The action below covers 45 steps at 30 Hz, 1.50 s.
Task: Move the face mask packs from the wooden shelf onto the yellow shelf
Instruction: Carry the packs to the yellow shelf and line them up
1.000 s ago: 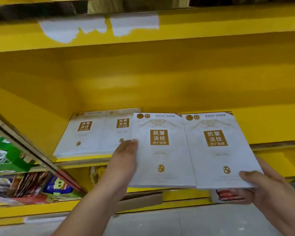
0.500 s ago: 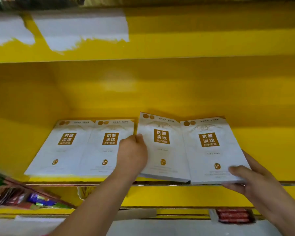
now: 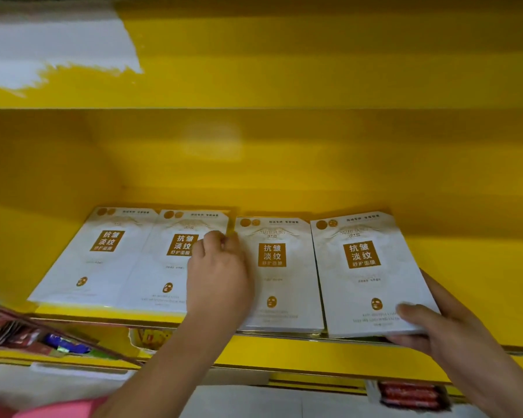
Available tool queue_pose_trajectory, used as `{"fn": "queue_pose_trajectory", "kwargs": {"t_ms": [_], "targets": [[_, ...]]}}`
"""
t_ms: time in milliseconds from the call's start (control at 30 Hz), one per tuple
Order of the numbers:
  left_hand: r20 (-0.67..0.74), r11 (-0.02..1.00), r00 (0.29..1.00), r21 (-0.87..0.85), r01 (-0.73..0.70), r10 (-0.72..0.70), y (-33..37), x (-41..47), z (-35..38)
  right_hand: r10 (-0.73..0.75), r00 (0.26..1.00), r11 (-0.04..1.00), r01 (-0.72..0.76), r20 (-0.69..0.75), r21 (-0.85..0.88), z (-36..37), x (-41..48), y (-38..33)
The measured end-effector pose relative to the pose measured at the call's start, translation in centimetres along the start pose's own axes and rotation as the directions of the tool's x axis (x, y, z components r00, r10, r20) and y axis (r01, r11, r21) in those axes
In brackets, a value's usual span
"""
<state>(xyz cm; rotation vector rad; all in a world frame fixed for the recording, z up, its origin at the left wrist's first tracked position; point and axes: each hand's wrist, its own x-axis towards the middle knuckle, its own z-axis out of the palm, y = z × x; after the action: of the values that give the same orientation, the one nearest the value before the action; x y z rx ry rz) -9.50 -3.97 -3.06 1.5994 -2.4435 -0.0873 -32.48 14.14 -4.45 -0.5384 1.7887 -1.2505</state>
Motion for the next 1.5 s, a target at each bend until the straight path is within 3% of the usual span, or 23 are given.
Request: {"fn": "queue_pose_trajectory", "kwargs": {"t_ms": [67,167,300,367,500,667,800,967,1100,1200,1333,1433,1500], "targets": [[0.06,0.976,0.978,-0.1,-0.195,0.202,0.3,-1.2,-0.3,-0.049,0.998,0.995,0.052,0.038,-0.08,-0.2,-0.1,-0.1],[0.286,0.893,0.849,-0.072,-0.444,0.445,1.0,-3.2,0.3,-0.136,0.985,0.946,0.16,0.103,-0.283,-0.5,0.0,-0.4],[0.284,0.791,0.763,0.026,-0.611,0.58,0.6,-3.5,2.4,-0.2,0.969,0.791,0.249,0.148,-0.559,-0.4,0.2,-0.9],[0.255,0.778,0.764,0.063,-0.625,0.593,-0.2,-2.9,3.0,-0.212,0.963,0.717,0.267,0.164,-0.644,-0.4,0.6,-0.7],[0.256,0.768,0.755,0.067,-0.637,0.604,-0.6,-2.4,3.1,-0.247,0.96,0.684,0.268,0.131,-0.679,-0.2,0.8,-0.1],[0.241,0.78,0.769,0.07,-0.622,0.592,-0.4,-2.6,3.2,-0.228,0.962,0.49,0.244,0.147,-0.837,-0.7,1.0,0.1],[0.232,0.814,0.798,0.043,-0.579,0.556,1.2,-3.0,3.2,-0.229,0.959,0.471,0.257,0.164,-0.844,-0.6,1.2,0.0],[0.203,0.749,0.739,0.04,-0.661,0.642,1.9,-2.8,4.0,-0.257,0.953,0.443,0.264,0.16,-0.857,-0.7,1.6,-0.1],[0.196,0.745,0.739,0.056,-0.664,0.644,2.1,-2.7,4.2,-0.295,0.934,0.264,0.284,0.203,-0.922,-0.9,1.5,-0.5],[0.185,0.747,0.743,0.062,-0.662,0.643,2.3,-2.7,4.2,-0.299,0.93,0.191,0.277,0.213,-0.942,-0.9,1.6,-0.5],[0.18,0.745,0.744,0.081,-0.663,0.643,2.4,-2.8,4.4,-0.294,0.931,0.182,0.276,0.216,-0.944,-1.1,1.8,-0.7],[0.168,0.746,0.746,0.074,-0.662,0.645,2.6,-2.9,4.1,-0.263,0.95,0.355,0.255,0.165,-0.899,-1.1,1.4,-1.0],[0.13,0.743,0.742,0.048,-0.667,0.658,2.6,-3.1,3.6,-0.343,0.939,0.466,0.203,0.035,-0.861,-1.1,0.8,-0.8]]}}
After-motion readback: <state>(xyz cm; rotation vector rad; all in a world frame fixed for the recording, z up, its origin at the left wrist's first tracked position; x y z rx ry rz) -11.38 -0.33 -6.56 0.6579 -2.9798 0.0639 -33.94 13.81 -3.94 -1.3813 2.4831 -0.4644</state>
